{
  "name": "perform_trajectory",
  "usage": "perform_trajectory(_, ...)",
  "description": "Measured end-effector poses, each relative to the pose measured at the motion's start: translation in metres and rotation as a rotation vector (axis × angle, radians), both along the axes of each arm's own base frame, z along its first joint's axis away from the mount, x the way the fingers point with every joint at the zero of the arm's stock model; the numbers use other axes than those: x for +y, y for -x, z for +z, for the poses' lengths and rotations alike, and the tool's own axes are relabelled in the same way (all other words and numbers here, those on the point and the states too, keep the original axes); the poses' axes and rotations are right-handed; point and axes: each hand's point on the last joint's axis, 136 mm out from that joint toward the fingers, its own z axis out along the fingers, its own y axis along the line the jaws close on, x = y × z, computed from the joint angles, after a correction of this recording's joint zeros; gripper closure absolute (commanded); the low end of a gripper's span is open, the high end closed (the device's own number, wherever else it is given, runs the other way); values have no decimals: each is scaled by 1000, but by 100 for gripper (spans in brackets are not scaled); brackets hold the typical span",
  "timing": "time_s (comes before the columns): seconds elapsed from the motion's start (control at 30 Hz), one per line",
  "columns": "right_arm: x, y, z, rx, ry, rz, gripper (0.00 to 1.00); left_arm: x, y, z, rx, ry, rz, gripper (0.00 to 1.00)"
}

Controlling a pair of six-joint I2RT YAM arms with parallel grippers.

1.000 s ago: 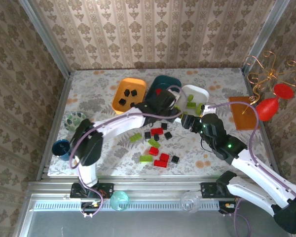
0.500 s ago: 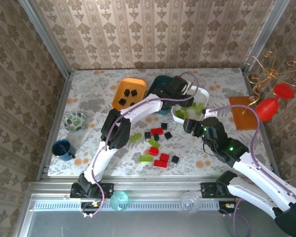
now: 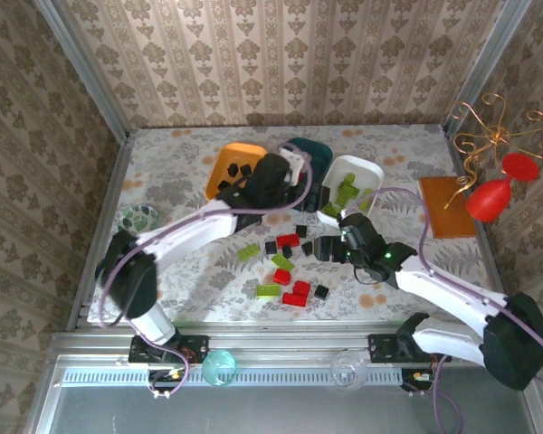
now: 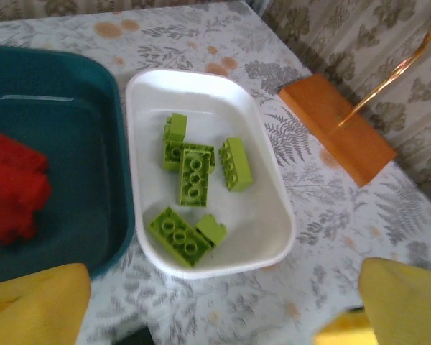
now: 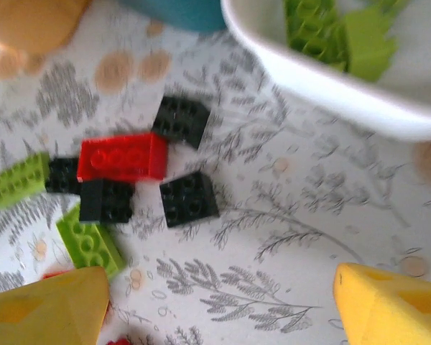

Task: Sort the legos into containers by color
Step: Place the lego in the container, then pick up the lego from the center of the table, then place the lego in the container.

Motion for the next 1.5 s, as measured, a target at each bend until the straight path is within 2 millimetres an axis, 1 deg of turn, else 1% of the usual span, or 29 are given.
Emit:
perform_trajectory(0.07,10,4,-18,49,34,42,18,23,16,-1,-11,10,23,0)
perform_trajectory(0.17,22,3,-39,102,93,84,23,55,35,-20,-4,-14,64,0)
perform_trajectory(0.23,29,-4,-48,122,131,102,28,72,47,-34,1,-42,90,0)
perform_trajectory(0.37,40,-21,-58,128,196,116,30,102,69,-53,9,-84,135,0)
perform_trajectory(0.43,43,-28,-63,130,220,117,33,115,74,-57,11,-92,166,0)
perform_trajectory(0.57,47,-37,-73,136,265,119,46,139,81,-67,18,-116,225,0)
perform_trajectory(0.67,44,-38,-80,145,296,117,58,151,84,-70,17,-132,254,0)
perform_trajectory(0.8,44,-39,-77,139,298,127,67,163,83,-71,12,-145,297,0)
perform_trajectory(0.87,48,-36,-70,128,279,141,68,169,82,-72,12,-151,324,0)
perform_trajectory(0.9,50,-35,-64,119,262,150,69,172,81,-74,13,-155,336,0)
perform_trajectory(0.93,53,-34,-54,101,237,162,69,176,80,-76,16,-163,349,0)
perform_trajectory(1.07,71,-32,1,1,107,210,69,192,83,-89,26,-184,401,0)
perform_trajectory(1.13,83,-37,27,-47,54,238,69,200,86,-95,30,-194,424,0)
perform_trajectory(1.23,107,-54,60,-104,-8,264,69,208,87,-95,28,-189,453,0)
perform_trajectory(1.33,135,-82,80,-154,-45,282,69,209,88,-91,27,-164,466,0)
perform_trajectory(1.4,152,-100,83,-173,-56,289,69,210,89,-93,34,-157,470,0)
perform_trajectory(1.5,180,-129,78,-181,-66,299,69,212,92,-102,56,-158,476,0)
